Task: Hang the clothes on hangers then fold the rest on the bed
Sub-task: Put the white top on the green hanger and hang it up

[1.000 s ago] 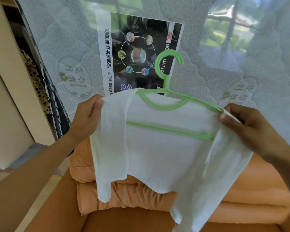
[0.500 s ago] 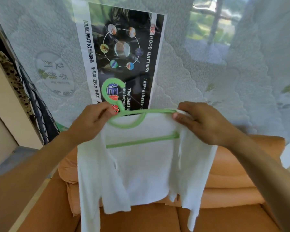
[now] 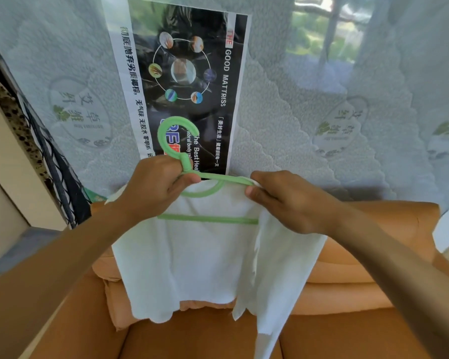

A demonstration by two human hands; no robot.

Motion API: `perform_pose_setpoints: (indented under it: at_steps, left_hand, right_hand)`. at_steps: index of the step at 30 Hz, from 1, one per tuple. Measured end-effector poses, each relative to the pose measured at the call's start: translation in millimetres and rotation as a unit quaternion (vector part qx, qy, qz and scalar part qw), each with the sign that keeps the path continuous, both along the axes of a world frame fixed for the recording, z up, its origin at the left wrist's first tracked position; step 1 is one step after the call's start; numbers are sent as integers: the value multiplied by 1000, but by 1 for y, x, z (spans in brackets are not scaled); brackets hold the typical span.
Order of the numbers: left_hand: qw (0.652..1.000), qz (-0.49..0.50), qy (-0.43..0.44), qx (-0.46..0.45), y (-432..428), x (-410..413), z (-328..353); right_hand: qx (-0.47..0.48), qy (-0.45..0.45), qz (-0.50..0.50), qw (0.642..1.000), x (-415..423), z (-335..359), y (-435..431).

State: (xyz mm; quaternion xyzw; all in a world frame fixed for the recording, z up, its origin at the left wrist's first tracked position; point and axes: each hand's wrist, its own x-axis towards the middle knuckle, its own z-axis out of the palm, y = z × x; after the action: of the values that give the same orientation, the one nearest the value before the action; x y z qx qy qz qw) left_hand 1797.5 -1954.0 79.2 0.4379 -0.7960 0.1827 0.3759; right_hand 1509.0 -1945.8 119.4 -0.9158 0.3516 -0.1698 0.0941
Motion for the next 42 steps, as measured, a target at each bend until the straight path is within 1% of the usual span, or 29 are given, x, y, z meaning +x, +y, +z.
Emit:
perform_pose_setpoints:
  at_steps: [1,3,5,7,8,9,10,11,13,14,16,17,18,19,20,21,23,26,28,32,33,36,37,38,40,42]
  left_hand:
    - [1000,-16,-2,5,-1,-1,3]
    - [999,-40,-2,26,-2,-5,9]
    - [998,-57,4,35,-2,-9,15]
    - [996,-73,11,48,-3,-11,16]
    - [995,-83,18,59,-4,-11,15]
    - [993,-90,23,72,-5,-11,14]
    - [992,-90,25,82,-7,-11,11]
    - [993,-77,20,85,-8,-11,10]
    - [997,-5,13,75,-9,-10,6]
    - [996,41,43,61,-8,-11,4]
    - [979,98,175,40,3,-20,3]
    - [963,98,243,69,11,-29,4]
    - [942,92,287,146,17,-38,5]
    - [921,88,298,237,23,-49,7]
    - [898,90,289,318,27,-58,9]
    - [885,89,277,364,28,-64,8]
    - [873,84,281,389,25,-69,6]
    - [849,75,340,398,21,-67,4]
    - [847,79,331,407,19,-66,4]
    - [867,77,267,413,16,-56,13]
    - [868,84,252,419,16,-51,16]
    - [880,110,184,424,21,-37,22]
    - [884,109,173,419,23,-33,24]
    - [888,106,168,415,26,-32,25]
    - [895,107,150,408,34,-30,28]
    - [897,100,127,412,42,-28,29]
  right_hand:
    - [36,-8,15,999,1,4,5]
    - [161,-49,36,985,0,13,11]
    - [299,-100,70,947,-1,16,12]
    - [369,-159,92,911,0,11,6]
    - [391,-202,83,894,3,5,5]
    - [397,-234,71,885,6,-1,4]
    - [383,-253,57,887,9,-8,2]
    - [356,-256,45,897,12,-14,2]
    - [318,-273,41,907,18,-24,3]
    - [309,-290,36,905,21,-29,2]
    - [298,-336,29,893,27,-36,5]
    - [291,-355,23,888,31,-38,8]
    - [286,-369,13,884,35,-43,12]
    - [279,-373,8,885,40,-47,16]
    - [274,-368,5,888,46,-52,19]
    - [264,-362,6,894,52,-56,24]
    - [246,-368,1,897,62,-65,30]
    - [231,-373,-13,898,73,-74,31]
    - [236,-355,-3,904,74,-77,30]
    - [235,-335,14,912,57,-73,22]
    - [214,-338,1,916,48,-70,16]
    - [96,-356,-67,927,10,-57,-14]
    - [65,-353,-83,930,-4,-51,-25]
    - [34,-339,-95,935,-18,-47,-37]
    - [-14,-274,-115,955,-41,-46,-60]
    - [3,-189,-118,975,-56,-47,-78]
